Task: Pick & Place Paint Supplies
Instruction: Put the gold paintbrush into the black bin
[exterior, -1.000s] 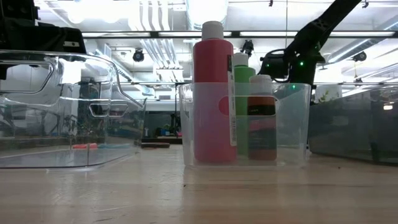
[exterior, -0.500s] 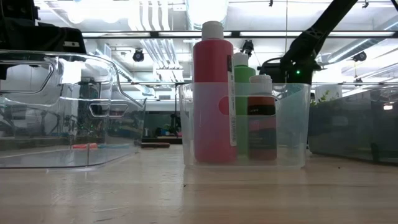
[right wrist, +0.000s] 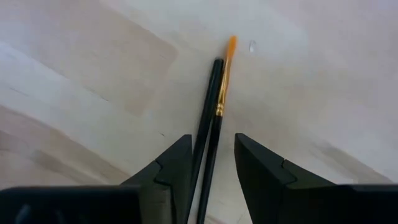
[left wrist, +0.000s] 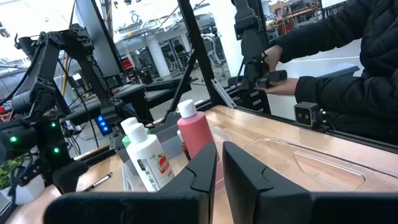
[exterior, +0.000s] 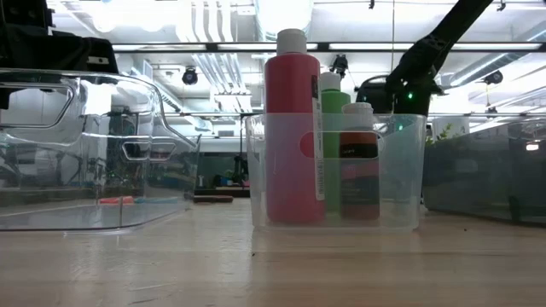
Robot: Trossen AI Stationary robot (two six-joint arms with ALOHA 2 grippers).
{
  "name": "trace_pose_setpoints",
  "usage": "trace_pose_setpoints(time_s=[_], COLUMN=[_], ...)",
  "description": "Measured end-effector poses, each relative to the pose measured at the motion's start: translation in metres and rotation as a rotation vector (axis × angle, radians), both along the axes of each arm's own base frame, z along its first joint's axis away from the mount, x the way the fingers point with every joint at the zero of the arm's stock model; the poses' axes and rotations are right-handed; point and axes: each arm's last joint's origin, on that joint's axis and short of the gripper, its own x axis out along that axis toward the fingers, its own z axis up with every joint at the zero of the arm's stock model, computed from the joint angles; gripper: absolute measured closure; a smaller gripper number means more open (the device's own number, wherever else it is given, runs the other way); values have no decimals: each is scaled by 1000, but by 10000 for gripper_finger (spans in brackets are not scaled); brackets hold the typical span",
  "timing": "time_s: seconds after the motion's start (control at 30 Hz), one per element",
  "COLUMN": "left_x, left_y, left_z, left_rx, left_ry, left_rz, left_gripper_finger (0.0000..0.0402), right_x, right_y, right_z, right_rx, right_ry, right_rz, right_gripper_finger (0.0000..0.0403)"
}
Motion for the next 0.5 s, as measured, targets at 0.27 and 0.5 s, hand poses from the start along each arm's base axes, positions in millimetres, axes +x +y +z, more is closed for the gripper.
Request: trace_pose_setpoints(time_s=[0.27, 0.5], left_x=[0, 0], left_y=[0, 0], left_z=[0, 0], left_rx=[0, 0], left_ry=[1, 0], left_rz=[0, 0], left_gripper_finger=[366, 366], right_x=[-3, -4], right_y=[0, -1], right_z=[14, 10], right_rx=[-37, -45], right_ry=[-43, -6], right_rz=[-5, -17], right_gripper_finger=[284, 284])
